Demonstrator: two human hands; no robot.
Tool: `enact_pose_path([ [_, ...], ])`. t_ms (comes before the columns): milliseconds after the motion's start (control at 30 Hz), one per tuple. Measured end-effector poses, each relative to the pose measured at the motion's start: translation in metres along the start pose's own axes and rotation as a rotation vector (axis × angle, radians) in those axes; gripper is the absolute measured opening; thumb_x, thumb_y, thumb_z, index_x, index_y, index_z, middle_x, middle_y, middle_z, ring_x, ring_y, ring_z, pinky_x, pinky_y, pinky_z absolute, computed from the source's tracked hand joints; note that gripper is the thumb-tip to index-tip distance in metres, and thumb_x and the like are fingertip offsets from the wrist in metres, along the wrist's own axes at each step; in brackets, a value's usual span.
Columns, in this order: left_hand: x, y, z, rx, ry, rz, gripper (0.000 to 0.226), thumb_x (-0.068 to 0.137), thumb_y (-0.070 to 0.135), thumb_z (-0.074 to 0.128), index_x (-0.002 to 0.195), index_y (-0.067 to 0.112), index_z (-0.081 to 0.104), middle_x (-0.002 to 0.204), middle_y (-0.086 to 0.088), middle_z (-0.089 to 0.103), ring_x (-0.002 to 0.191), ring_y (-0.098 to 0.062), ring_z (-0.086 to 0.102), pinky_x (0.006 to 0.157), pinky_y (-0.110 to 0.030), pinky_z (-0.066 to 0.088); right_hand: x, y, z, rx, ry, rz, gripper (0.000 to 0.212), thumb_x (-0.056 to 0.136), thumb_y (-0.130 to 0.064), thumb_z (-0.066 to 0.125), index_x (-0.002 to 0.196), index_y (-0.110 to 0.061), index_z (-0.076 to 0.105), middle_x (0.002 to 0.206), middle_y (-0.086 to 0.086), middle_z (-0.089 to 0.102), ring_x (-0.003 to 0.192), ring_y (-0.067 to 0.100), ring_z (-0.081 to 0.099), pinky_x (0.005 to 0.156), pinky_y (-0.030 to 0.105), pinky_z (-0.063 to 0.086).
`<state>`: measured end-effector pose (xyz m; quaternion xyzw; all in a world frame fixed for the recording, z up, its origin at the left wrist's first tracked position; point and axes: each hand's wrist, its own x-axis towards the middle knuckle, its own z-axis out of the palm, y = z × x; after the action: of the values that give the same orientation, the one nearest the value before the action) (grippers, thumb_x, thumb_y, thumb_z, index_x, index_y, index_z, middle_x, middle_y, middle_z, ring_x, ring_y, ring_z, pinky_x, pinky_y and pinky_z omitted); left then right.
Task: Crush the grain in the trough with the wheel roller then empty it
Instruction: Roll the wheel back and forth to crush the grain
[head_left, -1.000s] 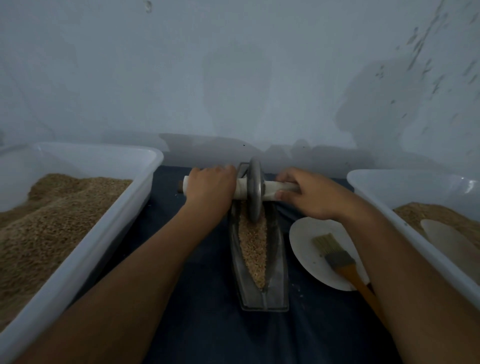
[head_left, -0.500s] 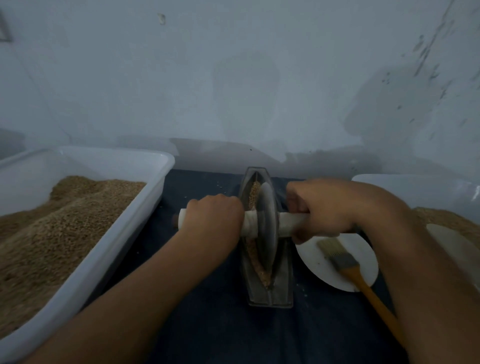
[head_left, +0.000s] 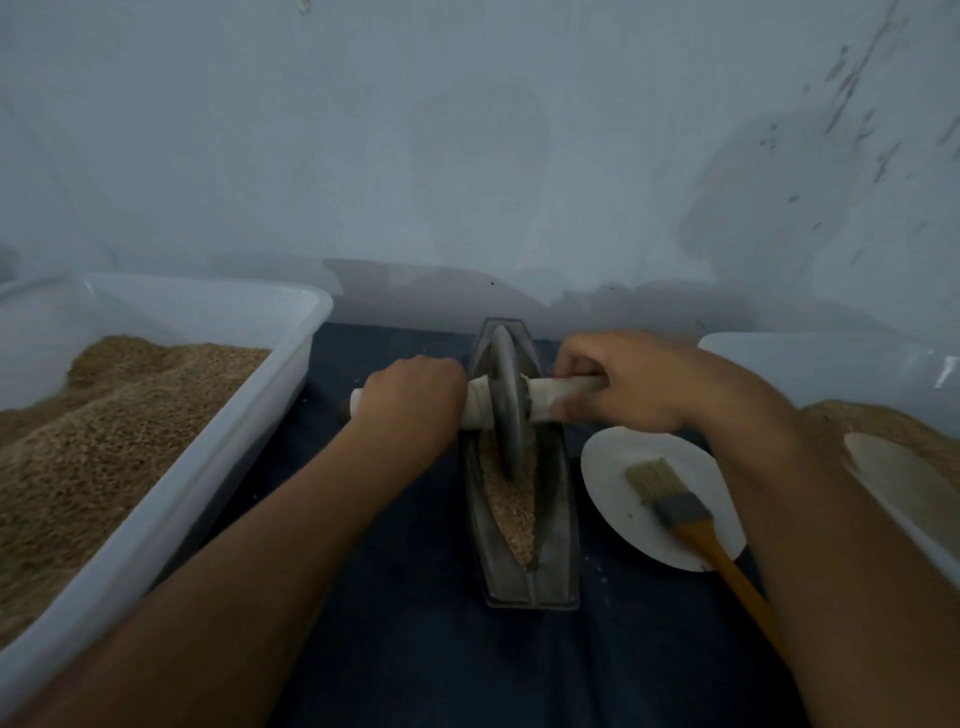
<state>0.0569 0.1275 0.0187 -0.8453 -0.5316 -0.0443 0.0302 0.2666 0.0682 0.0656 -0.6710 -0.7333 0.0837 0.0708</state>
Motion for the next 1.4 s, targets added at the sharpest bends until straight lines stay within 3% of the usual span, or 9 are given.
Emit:
enact_pose_path([
  [167, 0.021, 0.004, 0.001, 0.021, 0.107, -0.015, 0.023, 0.088, 0.011, 0.061, 0.108, 0.013, 0.051, 0.109, -0.008, 0.061, 0.099, -0.029, 0.060, 0.074, -0.037, 0.036, 0.015, 0.015, 0.013, -0.050, 0.076, -0.032, 0.026, 0.095, -0.049, 0.059, 0.116, -0.036, 0.063, 0.105, -0.009, 0.063, 0.091, 0.013, 0.056, 0.066, 0.029, 0.039],
  [267, 0.034, 0.007, 0.002, 0.061, 0.207, -0.011, 0.023, 0.088, 0.013, 0.064, 0.108, 0.015, 0.053, 0.107, -0.007, 0.064, 0.096, -0.028, 0.062, 0.075, -0.036, 0.036, 0.019, 0.022, 0.022, -0.018, 0.114, -0.060, 0.024, 0.101, -0.041, 0.050, 0.111, -0.024, 0.064, 0.101, -0.001, 0.066, 0.090, 0.019, 0.060, 0.072, 0.033, 0.046],
  [467, 0.041, 0.003, 0.011, 0.134, 0.313, 0.015, 0.025, 0.088, 0.014, 0.063, 0.107, 0.015, 0.047, 0.105, -0.007, 0.063, 0.092, -0.028, 0.063, 0.072, -0.034, 0.033, 0.024, 0.017, 0.033, -0.078, 0.240, -0.068, 0.024, 0.105, -0.037, 0.041, 0.103, -0.018, 0.057, 0.100, 0.006, 0.064, 0.089, 0.026, 0.057, 0.070, 0.036, 0.038],
  [600, 0.037, 0.003, 0.008, 0.162, 0.302, 0.045, 0.025, 0.089, 0.014, 0.061, 0.110, 0.014, 0.047, 0.107, -0.007, 0.063, 0.095, -0.028, 0.063, 0.073, -0.034, 0.031, 0.018, 0.015, 0.024, 0.017, 0.150, -0.007, 0.025, 0.102, -0.043, 0.048, 0.110, -0.024, 0.062, 0.099, -0.001, 0.064, 0.089, 0.019, 0.059, 0.075, 0.035, 0.048],
  [700, 0.025, 0.006, 0.007, 0.168, 0.256, 0.049, 0.031, 0.087, 0.016, 0.065, 0.112, 0.015, 0.046, 0.109, -0.006, 0.061, 0.099, -0.028, 0.062, 0.077, -0.036, 0.032, 0.009, 0.012, 0.012, 0.007, 0.047, 0.010, 0.014, 0.095, -0.049, 0.058, 0.091, -0.036, 0.056, 0.085, -0.011, 0.058, 0.076, 0.008, 0.053, 0.060, 0.029, 0.037],
  [833, 0.001, 0.004, 0.008, 0.153, 0.200, 0.051, 0.035, 0.087, 0.019, 0.066, 0.113, 0.016, 0.043, 0.110, -0.007, 0.057, 0.101, -0.028, 0.060, 0.077, -0.037, 0.033, 0.000, -0.006, 0.005, -0.115, -0.032, 0.021, 0.023, 0.084, -0.039, 0.072, 0.081, -0.034, 0.050, 0.082, -0.009, 0.056, 0.070, 0.007, 0.051, 0.053, 0.028, 0.032],
  [1000, -0.021, 0.006, 0.002, 0.131, 0.130, 0.022, 0.038, 0.088, 0.014, 0.066, 0.118, 0.015, 0.042, 0.118, -0.010, 0.053, 0.108, -0.030, 0.057, 0.084, -0.041, 0.041, -0.009, -0.028, 0.008, -0.384, -0.116, 0.076, 0.037, 0.077, -0.030, 0.079, 0.106, -0.021, 0.059, 0.090, 0.000, 0.056, 0.076, 0.018, 0.055, 0.049, 0.025, 0.032],
  [1233, -0.045, 0.007, -0.005, 0.096, 0.100, 0.049, 0.039, 0.085, 0.017, 0.070, 0.115, 0.015, 0.044, 0.114, -0.007, 0.054, 0.103, -0.026, 0.057, 0.077, -0.036, 0.035, -0.024, -0.036, 0.008, -0.384, -0.266, 0.124, 0.028, 0.081, -0.030, 0.075, 0.101, -0.022, 0.058, 0.096, 0.000, 0.059, 0.085, 0.017, 0.059, 0.060, 0.026, 0.041],
  [1400, -0.049, -0.004, -0.003, 0.045, 0.116, 0.055, 0.040, 0.085, 0.018, 0.069, 0.115, 0.015, 0.043, 0.117, -0.007, 0.048, 0.101, -0.026, 0.057, 0.082, -0.036, 0.046, -0.023, -0.034, 0.020, -0.339, -0.204, 0.118, 0.027, 0.085, -0.026, 0.067, 0.097, -0.025, 0.043, 0.100, 0.001, 0.054, 0.087, 0.019, 0.051, 0.064, 0.028, 0.037],
])
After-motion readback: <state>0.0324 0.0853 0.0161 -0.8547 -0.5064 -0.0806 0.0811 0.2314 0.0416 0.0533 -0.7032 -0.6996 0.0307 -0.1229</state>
